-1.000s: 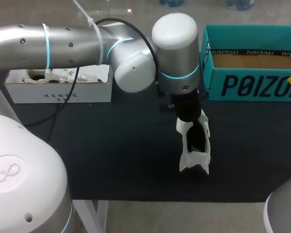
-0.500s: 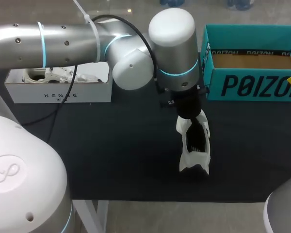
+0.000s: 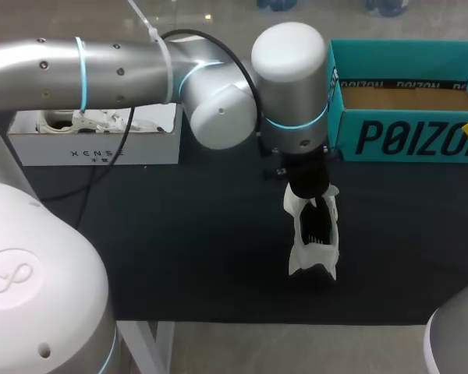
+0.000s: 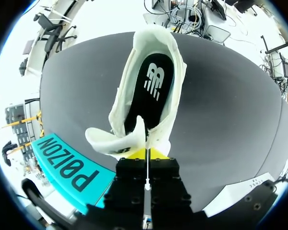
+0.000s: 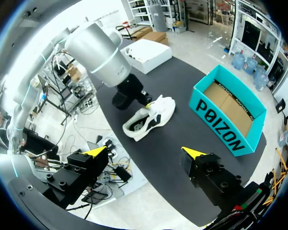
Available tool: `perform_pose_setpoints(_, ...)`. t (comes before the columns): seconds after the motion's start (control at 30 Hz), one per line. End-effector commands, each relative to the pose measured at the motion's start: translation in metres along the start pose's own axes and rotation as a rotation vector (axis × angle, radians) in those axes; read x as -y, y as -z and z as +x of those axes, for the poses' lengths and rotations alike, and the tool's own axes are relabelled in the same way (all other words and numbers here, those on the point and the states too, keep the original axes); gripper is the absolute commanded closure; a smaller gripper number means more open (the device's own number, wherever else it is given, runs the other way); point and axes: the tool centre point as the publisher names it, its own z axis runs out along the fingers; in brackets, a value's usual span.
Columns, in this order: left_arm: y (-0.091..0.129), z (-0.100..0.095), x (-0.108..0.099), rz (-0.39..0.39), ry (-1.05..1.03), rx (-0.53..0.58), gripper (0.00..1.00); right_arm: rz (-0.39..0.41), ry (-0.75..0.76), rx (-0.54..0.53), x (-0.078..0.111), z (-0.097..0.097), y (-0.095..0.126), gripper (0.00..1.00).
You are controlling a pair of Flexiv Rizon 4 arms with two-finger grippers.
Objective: Take the shoe out of the shoebox, open the shoe tongue, remove and reinsert the insole, then place the shoe into the shoebox
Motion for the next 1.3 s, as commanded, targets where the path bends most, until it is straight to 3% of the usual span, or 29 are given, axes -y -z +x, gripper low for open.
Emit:
perform_pose_setpoints(0.03,0.000,-0.001,0.002,-0.004,-0.005,-0.006,1.00,0.006,-0.001,-0.003,-0.002,-0.001,0.000,0.00)
perform_pose_setpoints(0.4,0.023,-0.013,-0.018,-0.065,-0.006,0.022,1.00,0.006,-0.001,-0.003,-0.002,-0.001,0.000,0.00)
perform_pose_setpoints(0.77,0.008,-0.042,-0.009,-0.051,-0.059,0.019,1.00,0.006,-0.001,-0.003,-0.002,-0.001,0.000,0.00)
perform_pose_setpoints(0.9,0.005,-0.038,-0.004,-0.039,-0.065,0.016,1.00,0.006,-0.001,-0.003,-0.002,-0.001,0.000,0.00)
perform_pose_setpoints(1.3,0.011,-0.009,-0.016,-0.048,-0.020,0.005,1.00,0.006,-0.001,-0.003,-0.002,-0.001,0.000,0.00)
